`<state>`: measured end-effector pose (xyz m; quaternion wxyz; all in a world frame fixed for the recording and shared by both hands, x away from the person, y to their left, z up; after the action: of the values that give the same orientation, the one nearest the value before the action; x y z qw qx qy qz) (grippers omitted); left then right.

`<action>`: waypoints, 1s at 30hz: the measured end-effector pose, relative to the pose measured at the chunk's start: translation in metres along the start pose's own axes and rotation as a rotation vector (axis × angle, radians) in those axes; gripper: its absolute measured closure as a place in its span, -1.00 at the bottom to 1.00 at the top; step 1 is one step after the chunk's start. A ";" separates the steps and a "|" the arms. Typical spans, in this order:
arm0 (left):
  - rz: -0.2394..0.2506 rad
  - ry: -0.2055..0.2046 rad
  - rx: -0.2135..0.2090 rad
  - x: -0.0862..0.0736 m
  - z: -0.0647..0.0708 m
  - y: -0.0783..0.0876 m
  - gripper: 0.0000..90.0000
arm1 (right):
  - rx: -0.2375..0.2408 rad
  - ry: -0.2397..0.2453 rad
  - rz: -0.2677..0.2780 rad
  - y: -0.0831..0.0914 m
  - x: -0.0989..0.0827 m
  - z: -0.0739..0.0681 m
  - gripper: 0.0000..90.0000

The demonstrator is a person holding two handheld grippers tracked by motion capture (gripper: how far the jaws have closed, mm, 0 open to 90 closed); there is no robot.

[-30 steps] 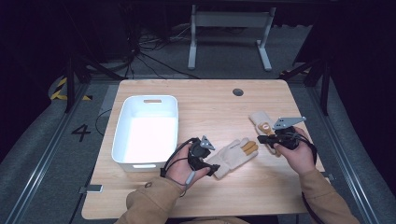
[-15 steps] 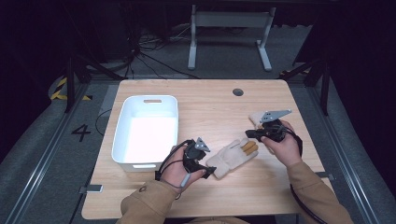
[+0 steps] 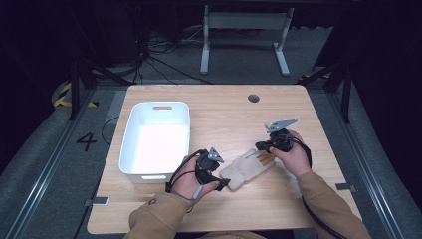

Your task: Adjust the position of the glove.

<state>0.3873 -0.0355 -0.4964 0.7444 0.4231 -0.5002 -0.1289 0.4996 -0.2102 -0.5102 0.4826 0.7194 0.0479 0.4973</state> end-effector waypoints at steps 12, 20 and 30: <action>-0.001 -0.002 -0.005 -0.001 0.000 -0.001 -0.25 | -0.011 0.013 -0.052 -0.006 -0.012 -0.002 0.95; 0.004 -0.006 -0.014 0.004 -0.001 -0.002 -0.25 | -0.025 0.025 -0.075 0.000 -0.019 -0.006 0.95; 0.005 -0.027 -0.034 0.013 0.003 -0.007 -0.26 | -0.043 0.037 -0.121 0.014 -0.034 -0.014 0.94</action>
<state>0.3920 -0.0495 -0.4933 0.7450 0.4073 -0.5090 -0.1415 0.4661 -0.2269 -0.5222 0.5262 0.6954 0.0893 0.4812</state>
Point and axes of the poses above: each handheld gripper's, and its own axes: y roughly backward along the jaws, x roughly out of its top, z roughly to its right, the point moved 10 cm from there along -y, roughly forward along the jaws, and after that the axes turned 1 degree about -y, right-handed, at the moved point
